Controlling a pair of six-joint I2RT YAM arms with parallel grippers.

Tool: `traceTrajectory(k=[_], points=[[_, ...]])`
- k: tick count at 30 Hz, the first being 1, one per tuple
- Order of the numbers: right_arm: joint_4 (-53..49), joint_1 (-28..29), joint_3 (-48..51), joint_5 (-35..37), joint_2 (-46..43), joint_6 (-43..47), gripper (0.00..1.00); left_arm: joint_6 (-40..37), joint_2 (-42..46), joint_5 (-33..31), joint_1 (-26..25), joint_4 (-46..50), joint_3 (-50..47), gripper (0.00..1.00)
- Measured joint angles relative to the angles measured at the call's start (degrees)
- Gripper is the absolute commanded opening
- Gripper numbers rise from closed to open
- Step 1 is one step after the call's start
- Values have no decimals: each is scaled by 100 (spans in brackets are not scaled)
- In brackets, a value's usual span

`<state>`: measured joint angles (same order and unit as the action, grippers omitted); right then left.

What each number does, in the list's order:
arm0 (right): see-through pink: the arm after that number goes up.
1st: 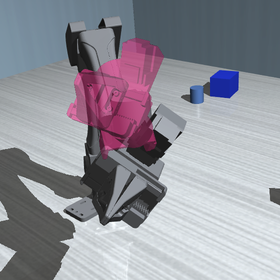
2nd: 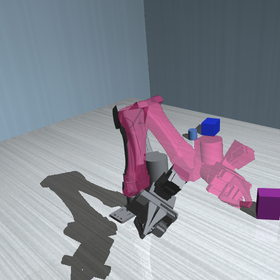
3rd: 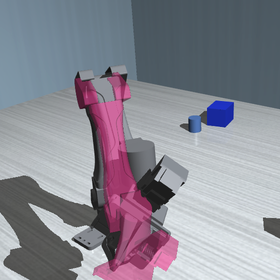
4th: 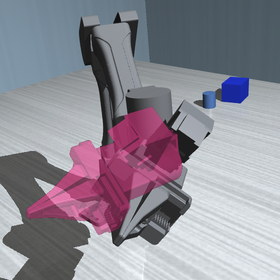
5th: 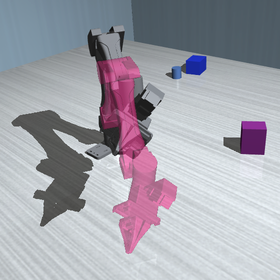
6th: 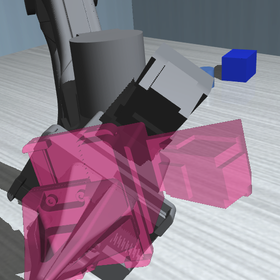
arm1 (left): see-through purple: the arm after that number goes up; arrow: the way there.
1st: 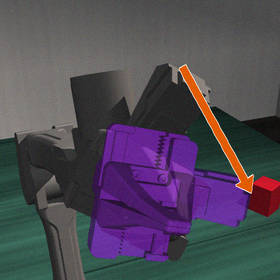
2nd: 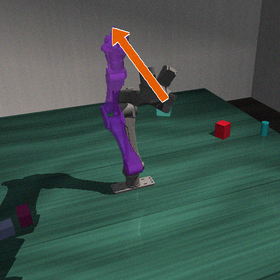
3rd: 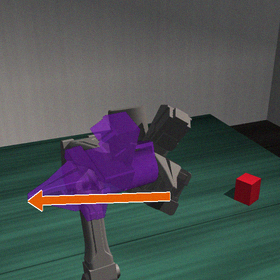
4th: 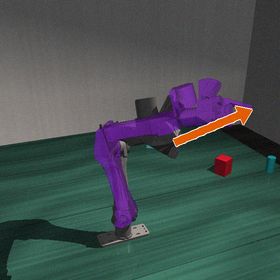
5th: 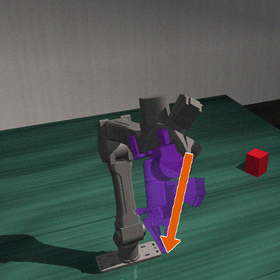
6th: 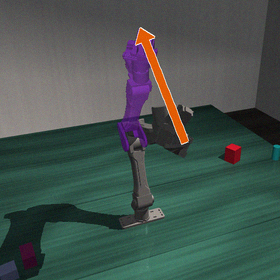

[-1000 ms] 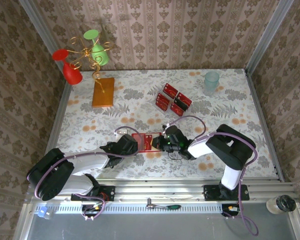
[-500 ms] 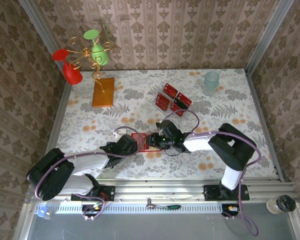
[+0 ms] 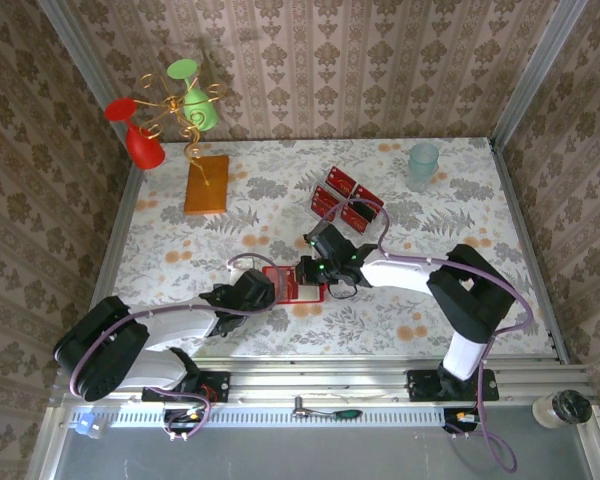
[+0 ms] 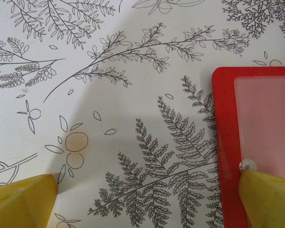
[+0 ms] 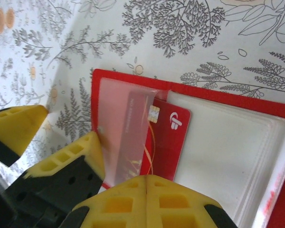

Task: Put the credit cards into the card holder
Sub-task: Insert the credit card into the card slot.

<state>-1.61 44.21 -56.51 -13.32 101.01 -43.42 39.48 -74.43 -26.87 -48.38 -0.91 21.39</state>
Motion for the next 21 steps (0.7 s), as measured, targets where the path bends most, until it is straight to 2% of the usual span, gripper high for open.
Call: traceTrajectory(k=[21], points=[[-195, 181, -774, -142, 1019, -2, 0, 2, -11, -20, 0, -87, -17, 100]])
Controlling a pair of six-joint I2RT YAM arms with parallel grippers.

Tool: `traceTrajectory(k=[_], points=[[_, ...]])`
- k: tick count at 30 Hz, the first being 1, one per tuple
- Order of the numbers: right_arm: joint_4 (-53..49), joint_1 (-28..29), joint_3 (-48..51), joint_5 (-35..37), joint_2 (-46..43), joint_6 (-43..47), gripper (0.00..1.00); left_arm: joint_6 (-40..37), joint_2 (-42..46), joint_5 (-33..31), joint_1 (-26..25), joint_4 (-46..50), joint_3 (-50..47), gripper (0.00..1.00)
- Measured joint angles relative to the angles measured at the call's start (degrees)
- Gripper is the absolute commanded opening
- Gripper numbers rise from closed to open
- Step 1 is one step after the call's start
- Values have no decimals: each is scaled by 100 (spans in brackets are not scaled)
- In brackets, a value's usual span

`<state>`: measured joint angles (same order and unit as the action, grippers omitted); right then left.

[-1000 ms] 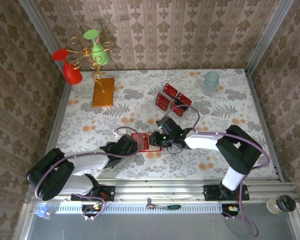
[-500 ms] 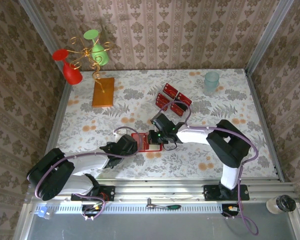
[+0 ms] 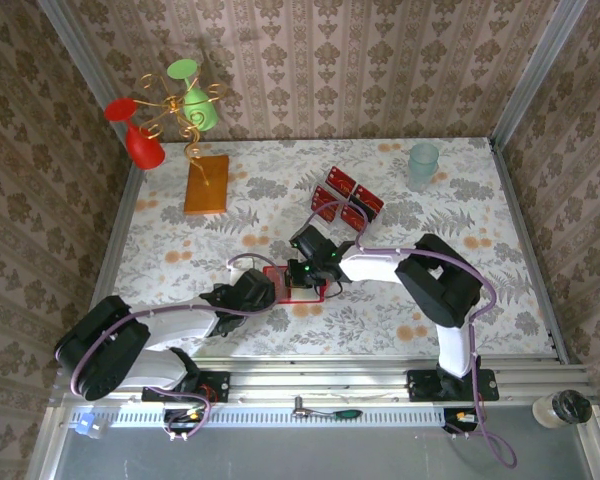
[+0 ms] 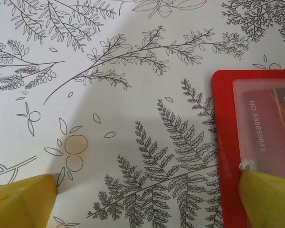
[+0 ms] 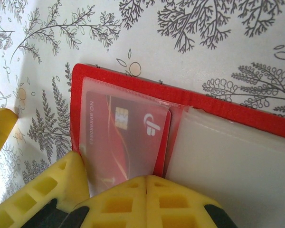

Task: Put the credit cards into the card holder
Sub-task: Insert the credit card into the card slot.

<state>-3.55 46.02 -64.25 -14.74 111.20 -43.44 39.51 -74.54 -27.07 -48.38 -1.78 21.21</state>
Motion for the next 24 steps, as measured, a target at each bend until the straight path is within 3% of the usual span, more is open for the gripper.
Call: traceTrajectory(k=[24], points=[[-37, 173, 321, -42, -411, -22, 0, -2, 529, 129, 236, 269, -271, 100]])
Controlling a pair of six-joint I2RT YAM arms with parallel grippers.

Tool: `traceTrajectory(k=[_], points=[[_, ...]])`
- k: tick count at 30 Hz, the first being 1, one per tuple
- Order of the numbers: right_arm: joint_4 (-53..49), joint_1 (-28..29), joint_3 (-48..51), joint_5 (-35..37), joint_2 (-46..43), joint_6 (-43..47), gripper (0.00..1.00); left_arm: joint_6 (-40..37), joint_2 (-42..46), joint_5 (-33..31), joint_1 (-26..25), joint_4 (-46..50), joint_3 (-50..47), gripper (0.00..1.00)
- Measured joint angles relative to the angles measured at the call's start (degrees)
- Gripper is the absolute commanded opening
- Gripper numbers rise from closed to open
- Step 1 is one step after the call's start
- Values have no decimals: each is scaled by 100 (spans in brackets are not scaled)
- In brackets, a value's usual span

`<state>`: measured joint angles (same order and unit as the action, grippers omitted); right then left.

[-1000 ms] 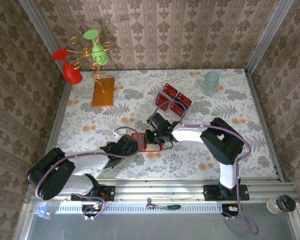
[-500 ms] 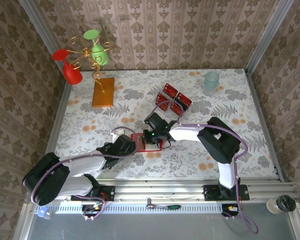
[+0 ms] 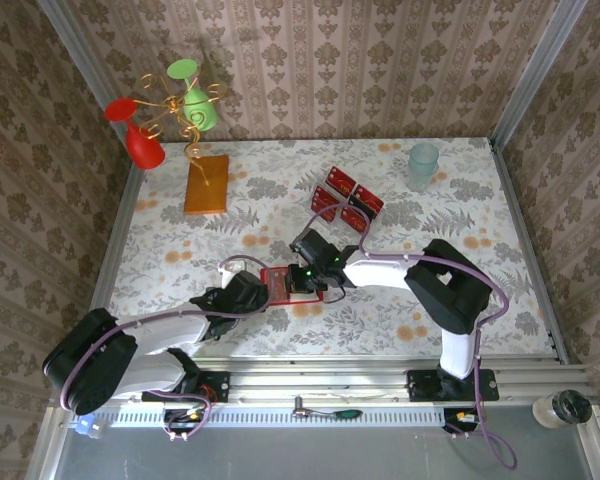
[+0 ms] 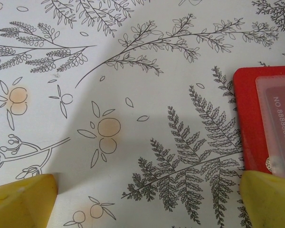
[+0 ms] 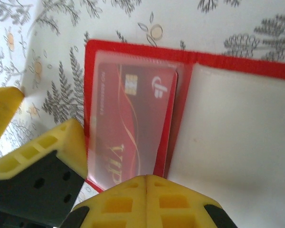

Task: Put the credit cards into the card holder
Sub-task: Insert the credit card into the card slot.

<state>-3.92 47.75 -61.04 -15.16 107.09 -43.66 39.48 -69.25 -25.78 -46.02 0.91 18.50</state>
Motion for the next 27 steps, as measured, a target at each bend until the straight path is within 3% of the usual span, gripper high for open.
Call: traceTrajectory(k=[18, 27], points=[[-22, 157, -229, -28, 341, -22, 0, 2, 85, 9, 31, 59, -4, 100], [-155, 146, -332, -24, 313, 0, 0, 87, 299, 179, 588, 304, 92, 100]])
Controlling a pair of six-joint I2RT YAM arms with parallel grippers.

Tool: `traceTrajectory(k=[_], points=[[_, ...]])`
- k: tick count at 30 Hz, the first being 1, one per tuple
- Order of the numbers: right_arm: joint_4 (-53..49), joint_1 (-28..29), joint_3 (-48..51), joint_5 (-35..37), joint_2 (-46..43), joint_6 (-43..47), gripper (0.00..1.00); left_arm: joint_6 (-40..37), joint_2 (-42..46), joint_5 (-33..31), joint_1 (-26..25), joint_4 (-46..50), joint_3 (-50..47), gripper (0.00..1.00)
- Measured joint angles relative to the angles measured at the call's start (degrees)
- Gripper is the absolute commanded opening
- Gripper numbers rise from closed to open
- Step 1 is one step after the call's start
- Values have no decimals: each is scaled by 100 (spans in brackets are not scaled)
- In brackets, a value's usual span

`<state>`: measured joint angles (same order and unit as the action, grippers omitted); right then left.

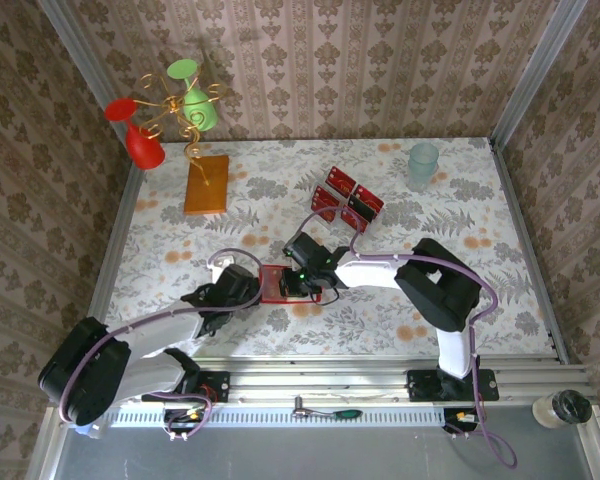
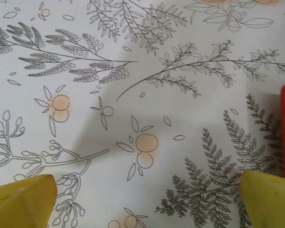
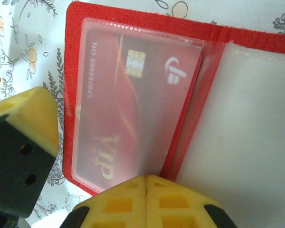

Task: Put the credit cards into the card holder
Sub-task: Insert the credit card into the card slot.

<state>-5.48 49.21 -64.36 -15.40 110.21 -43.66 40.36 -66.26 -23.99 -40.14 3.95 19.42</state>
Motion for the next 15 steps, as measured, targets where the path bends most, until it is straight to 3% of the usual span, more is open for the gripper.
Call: traceTrajectory(k=[15], points=[[-553, -291, -442, 345, -146, 348, 0, -4, -280, 83, 48, -42, 57, 100]])
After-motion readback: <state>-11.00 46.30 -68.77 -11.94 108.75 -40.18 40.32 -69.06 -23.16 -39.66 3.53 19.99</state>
